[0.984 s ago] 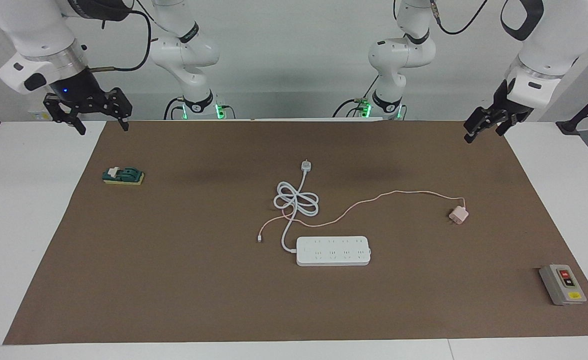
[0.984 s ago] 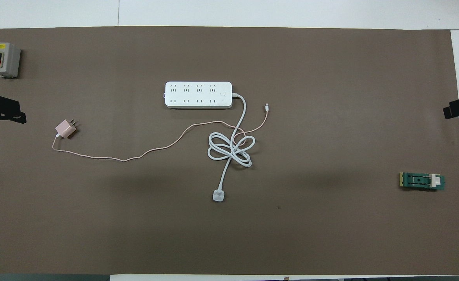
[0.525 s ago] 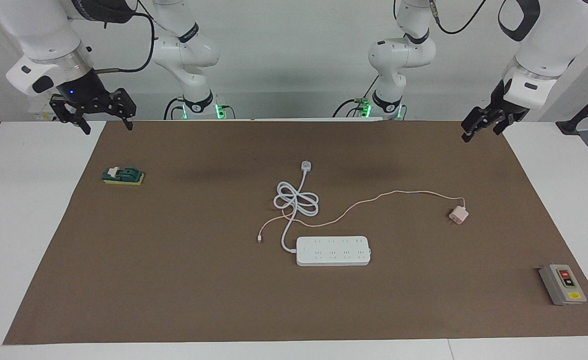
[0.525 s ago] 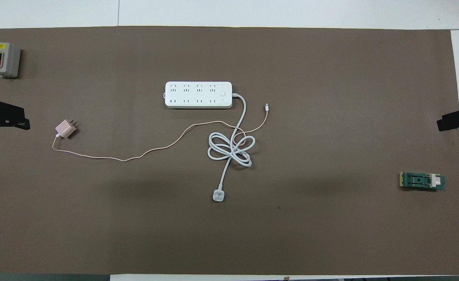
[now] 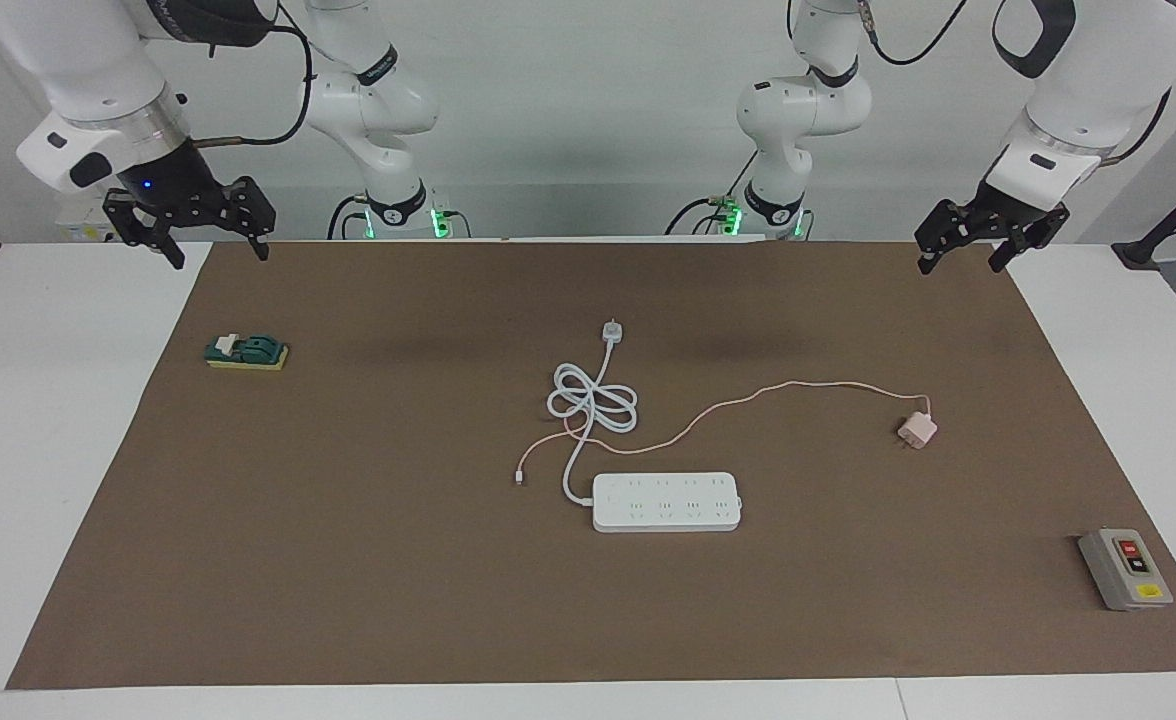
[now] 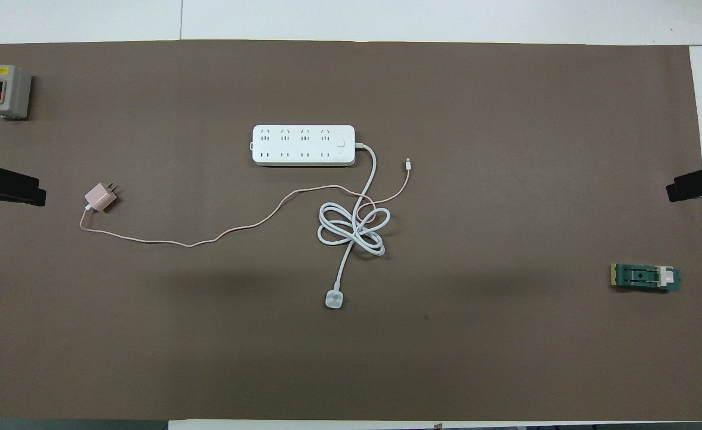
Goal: Unplug charger and place it aside
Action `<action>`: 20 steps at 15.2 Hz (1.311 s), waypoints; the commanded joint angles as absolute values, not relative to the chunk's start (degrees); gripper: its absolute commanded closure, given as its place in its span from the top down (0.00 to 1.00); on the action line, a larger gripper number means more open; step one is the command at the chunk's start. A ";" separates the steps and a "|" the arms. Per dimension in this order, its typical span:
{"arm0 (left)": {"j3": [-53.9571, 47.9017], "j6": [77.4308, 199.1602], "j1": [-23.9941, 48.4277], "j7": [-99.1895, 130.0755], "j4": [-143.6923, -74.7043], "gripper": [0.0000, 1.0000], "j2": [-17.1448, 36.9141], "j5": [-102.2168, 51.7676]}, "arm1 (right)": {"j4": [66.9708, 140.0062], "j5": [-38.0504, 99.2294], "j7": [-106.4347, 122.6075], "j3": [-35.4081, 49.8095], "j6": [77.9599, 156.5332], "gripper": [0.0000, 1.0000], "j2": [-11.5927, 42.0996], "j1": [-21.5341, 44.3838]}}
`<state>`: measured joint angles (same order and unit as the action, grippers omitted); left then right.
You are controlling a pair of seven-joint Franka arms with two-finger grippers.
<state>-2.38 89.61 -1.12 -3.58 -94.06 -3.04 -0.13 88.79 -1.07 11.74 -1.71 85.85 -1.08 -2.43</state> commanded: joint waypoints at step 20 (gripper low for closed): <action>-1.85 91.84 -0.61 -4.40 -95.10 1.00 -3.60 -1.49 | 90.35 -2.02 10.90 -0.79 85.69 1.00 -2.37 -2.90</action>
